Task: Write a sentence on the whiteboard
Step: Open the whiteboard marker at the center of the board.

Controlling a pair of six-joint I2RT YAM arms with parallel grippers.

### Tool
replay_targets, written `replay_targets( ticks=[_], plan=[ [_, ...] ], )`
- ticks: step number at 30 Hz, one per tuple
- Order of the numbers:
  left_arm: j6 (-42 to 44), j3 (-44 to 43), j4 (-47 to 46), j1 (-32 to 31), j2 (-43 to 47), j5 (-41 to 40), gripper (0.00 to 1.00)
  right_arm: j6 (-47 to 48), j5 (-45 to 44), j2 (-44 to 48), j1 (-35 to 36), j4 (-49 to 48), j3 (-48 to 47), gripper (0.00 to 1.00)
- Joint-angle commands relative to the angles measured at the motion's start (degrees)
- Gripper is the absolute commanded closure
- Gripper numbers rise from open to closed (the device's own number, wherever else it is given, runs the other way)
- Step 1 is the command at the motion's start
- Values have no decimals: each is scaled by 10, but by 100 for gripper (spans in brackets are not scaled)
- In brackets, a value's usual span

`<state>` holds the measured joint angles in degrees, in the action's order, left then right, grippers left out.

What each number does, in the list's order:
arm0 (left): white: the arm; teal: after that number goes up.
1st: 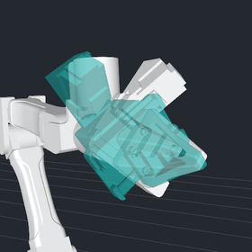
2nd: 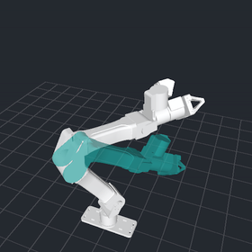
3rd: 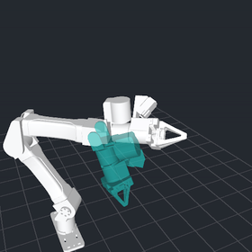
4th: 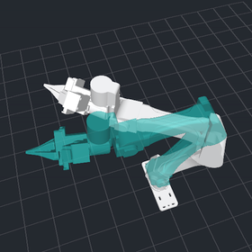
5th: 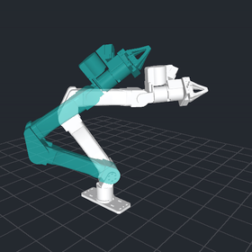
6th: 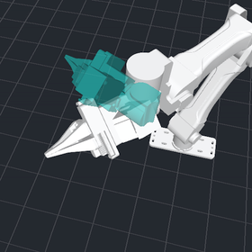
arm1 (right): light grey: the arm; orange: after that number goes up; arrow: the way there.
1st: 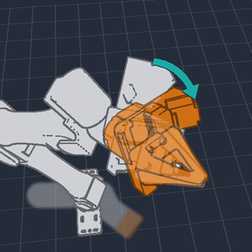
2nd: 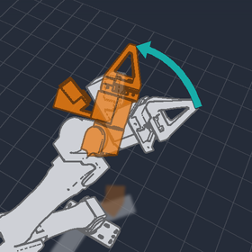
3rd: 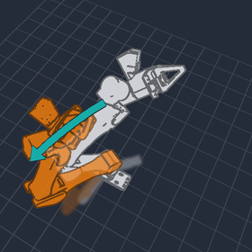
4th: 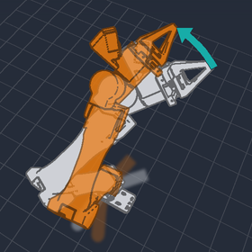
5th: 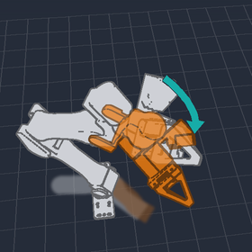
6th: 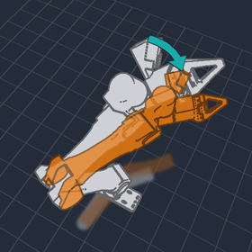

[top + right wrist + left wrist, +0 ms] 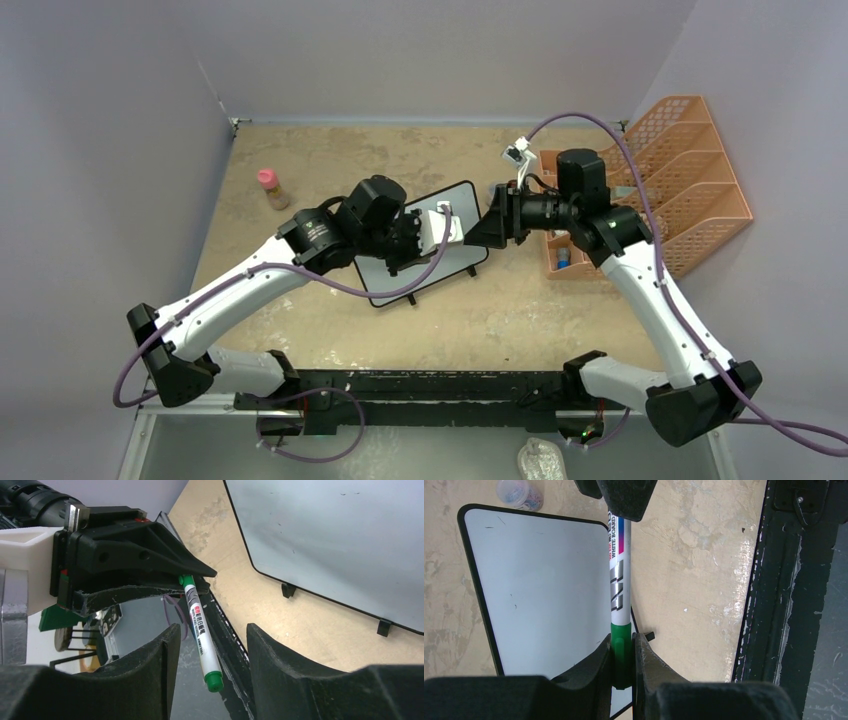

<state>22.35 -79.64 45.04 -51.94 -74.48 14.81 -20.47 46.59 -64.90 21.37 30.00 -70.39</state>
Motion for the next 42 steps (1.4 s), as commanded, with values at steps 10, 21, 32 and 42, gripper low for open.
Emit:
replay_targets(
  ticks=[10,21,32,42],
  plan=[
    [19,-34,-7,-4,-16,15,100,14,49,-15,12,-10,-18,58],
    [17,-45,-10,-4,-21,24,100,21,53,-19,19,-5,-15,66],
    [19,-46,-6,-4,-23,33,100,21,60,-19,21,-9,-11,75],
    [15,-37,2,-4,-17,36,100,29,67,-15,22,-10,-3,99]
  ],
)
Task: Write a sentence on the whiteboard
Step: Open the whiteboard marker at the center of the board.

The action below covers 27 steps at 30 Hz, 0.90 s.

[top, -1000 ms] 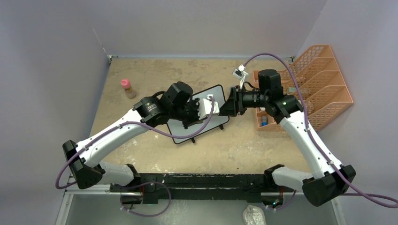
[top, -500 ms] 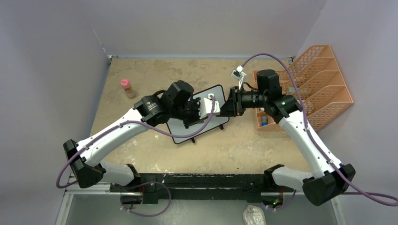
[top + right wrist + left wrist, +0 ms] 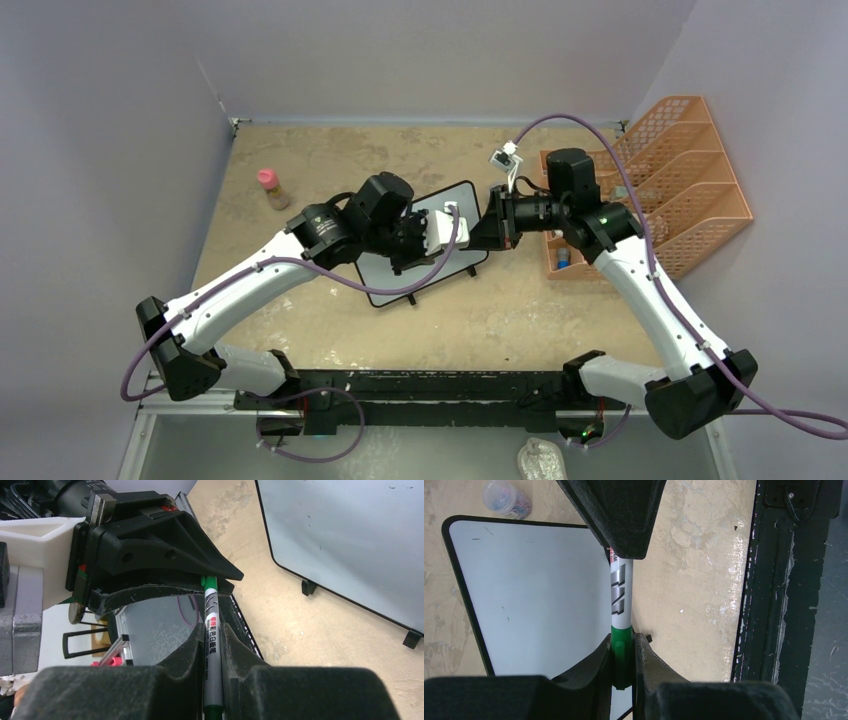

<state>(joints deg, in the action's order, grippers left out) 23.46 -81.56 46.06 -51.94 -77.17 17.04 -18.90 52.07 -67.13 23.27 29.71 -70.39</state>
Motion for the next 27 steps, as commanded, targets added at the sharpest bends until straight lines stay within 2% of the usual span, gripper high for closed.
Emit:
replay_targets(
  ticks=[1,12,27],
  plan=[
    [3,-13,-10,-4,14,12,100,13,15,9,3,-6,-2,100],
    [-14,69,-25,-4,67,-39,100,8,30,30,2,5,3,100],
    [-26,197,-34,-3,169,-71,100,57,18,46,2,48,-12,100]
  ],
)
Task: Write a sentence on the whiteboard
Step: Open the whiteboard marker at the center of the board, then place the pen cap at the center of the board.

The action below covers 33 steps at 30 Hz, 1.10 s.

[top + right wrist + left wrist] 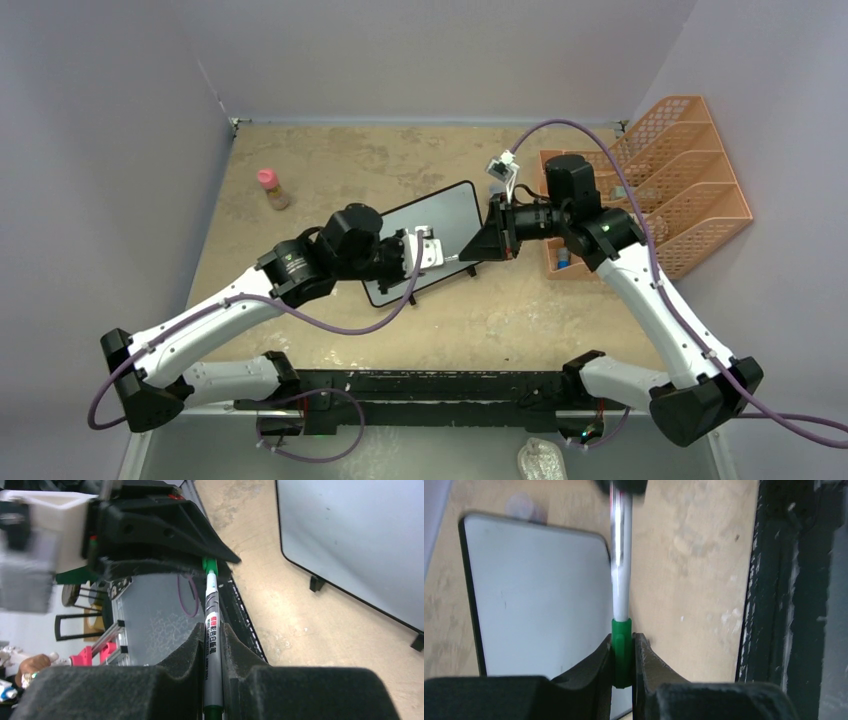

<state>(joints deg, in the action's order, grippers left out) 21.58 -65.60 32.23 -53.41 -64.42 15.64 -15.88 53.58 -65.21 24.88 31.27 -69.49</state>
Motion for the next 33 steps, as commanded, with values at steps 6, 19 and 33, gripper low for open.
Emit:
replay_targets(
  ticks=[6,19,33],
  plan=[
    [-4,76,94,12,83,-63,100,37,8,28,-15,40,-31,100],
    [-43,82,85,11,86,-49,100,12,-123,72,-23,-10,-48,100],
    [-140,118,-53,-42,-25,-72,100,-26,-438,233,-23,-241,127,100]
  ],
)
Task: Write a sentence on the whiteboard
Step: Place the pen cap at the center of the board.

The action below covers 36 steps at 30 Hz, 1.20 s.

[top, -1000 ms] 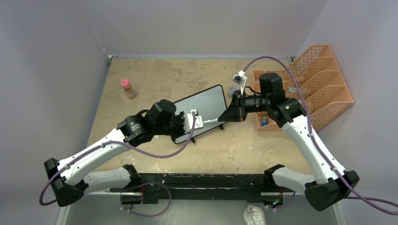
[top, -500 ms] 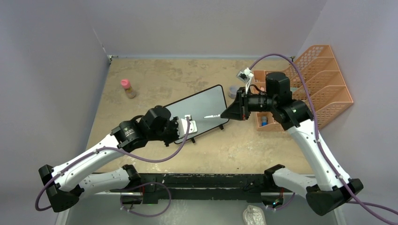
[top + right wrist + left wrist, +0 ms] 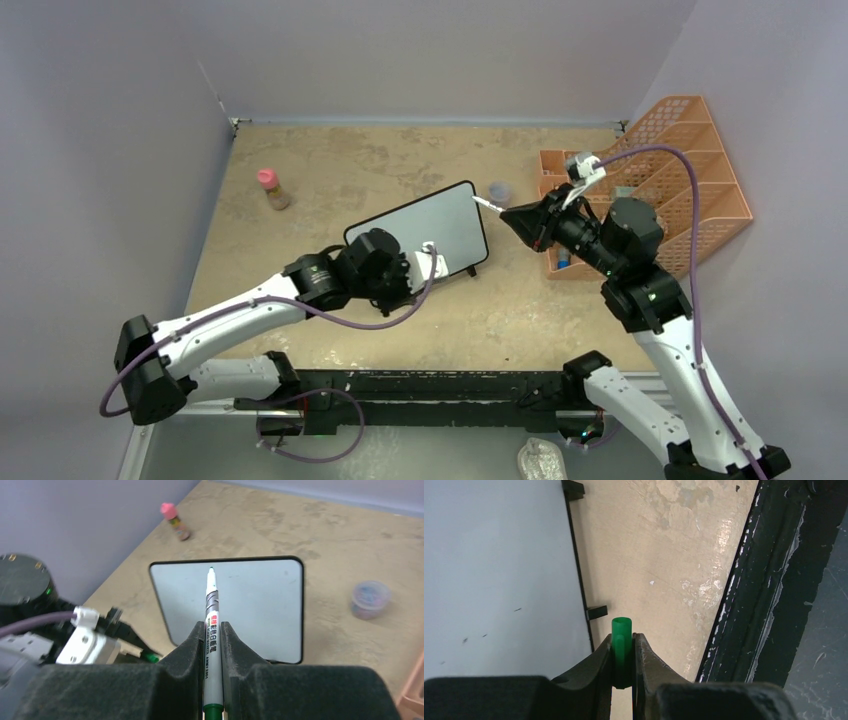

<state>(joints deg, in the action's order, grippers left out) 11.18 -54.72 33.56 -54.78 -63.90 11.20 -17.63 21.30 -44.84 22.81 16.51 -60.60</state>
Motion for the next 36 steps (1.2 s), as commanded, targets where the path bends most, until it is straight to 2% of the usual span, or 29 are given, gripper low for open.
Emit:
replay_targets(
  ticks=[1,9,15,23,30,36],
  plan=[
    [-41,14,-78,-38,-41,-42,100,-10,-136,40,-2,-107,51,100],
    [-95,53,-190,-101,-135,-130,100,-10,-238,105,-2,-200,142,100],
    [-107,71,-267,-135,-211,-146,100,-17,-248,112,-2,-234,173,100],
    [-133,90,-323,-141,-277,-137,100,-14,-243,106,-2,-243,184,100],
    [-147,101,-347,-141,-303,-147,94,-10,-230,103,-2,-246,192,100],
    [-153,112,-344,-141,-303,-139,82,-5,-225,105,-2,-242,196,100]
  ],
)
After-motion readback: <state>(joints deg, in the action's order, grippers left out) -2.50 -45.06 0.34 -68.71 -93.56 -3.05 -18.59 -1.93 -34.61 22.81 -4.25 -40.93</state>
